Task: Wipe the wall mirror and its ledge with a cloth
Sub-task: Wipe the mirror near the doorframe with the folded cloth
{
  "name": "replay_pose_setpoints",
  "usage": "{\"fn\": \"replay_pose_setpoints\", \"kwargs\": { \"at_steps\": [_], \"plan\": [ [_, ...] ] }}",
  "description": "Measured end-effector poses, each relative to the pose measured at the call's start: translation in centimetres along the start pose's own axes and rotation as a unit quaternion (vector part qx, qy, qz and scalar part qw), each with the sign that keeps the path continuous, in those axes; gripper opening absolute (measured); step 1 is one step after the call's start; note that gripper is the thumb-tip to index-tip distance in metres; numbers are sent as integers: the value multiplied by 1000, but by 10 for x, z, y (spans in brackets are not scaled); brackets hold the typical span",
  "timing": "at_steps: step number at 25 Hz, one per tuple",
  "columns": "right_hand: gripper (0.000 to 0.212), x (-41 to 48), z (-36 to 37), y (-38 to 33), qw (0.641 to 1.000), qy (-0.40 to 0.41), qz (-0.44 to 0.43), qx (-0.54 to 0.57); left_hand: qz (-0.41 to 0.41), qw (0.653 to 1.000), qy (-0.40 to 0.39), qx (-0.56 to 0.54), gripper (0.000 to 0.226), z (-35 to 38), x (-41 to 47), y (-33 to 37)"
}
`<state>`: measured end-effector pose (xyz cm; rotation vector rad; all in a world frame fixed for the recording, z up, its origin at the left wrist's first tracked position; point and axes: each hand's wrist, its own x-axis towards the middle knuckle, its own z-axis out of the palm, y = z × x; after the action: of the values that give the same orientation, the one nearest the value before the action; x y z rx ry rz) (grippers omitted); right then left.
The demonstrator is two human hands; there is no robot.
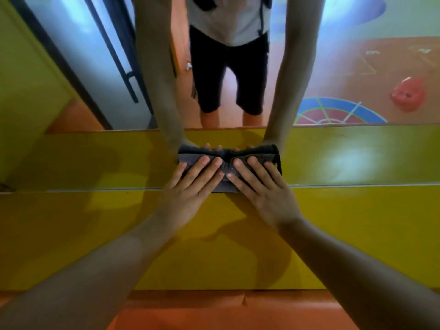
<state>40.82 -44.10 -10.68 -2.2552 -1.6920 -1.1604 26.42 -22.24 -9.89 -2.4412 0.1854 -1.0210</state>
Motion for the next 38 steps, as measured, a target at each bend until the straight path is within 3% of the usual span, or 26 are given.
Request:
{"fn": "replay_pose_setpoints", "kwargs": {
  "at_steps": [5, 13, 16, 23, 25, 30, 38],
  "plan": [
    [55, -29, -12, 27, 999, -28, 19, -8, -3, 999, -16, -31, 49, -2, 25, 35],
    [63, -10, -71, 64, 998, -54, 29, -16, -43, 999, -12, -14, 61, -33, 75, 38],
    [57, 26, -108, 89, 999, -21, 22, -38, -40, 999, -32, 4, 66, -67, 116, 9],
    [62, 135, -223, 156, 995, 59, 10, -83, -29, 999, 1, 13, 61, -152, 219, -84],
    [66, 170, -261, 175, 992, 75, 10, -100, -13, 998, 42, 43, 57, -179, 254, -115],
    [77, 248, -350, 232, 991, 73, -1, -110, -10, 990, 108, 93, 68, -252, 344, -176],
    [86, 354, -467, 313, 993, 92, -2, -76, 0, 979, 150, 140, 59, -355, 470, -267]
  ]
}}
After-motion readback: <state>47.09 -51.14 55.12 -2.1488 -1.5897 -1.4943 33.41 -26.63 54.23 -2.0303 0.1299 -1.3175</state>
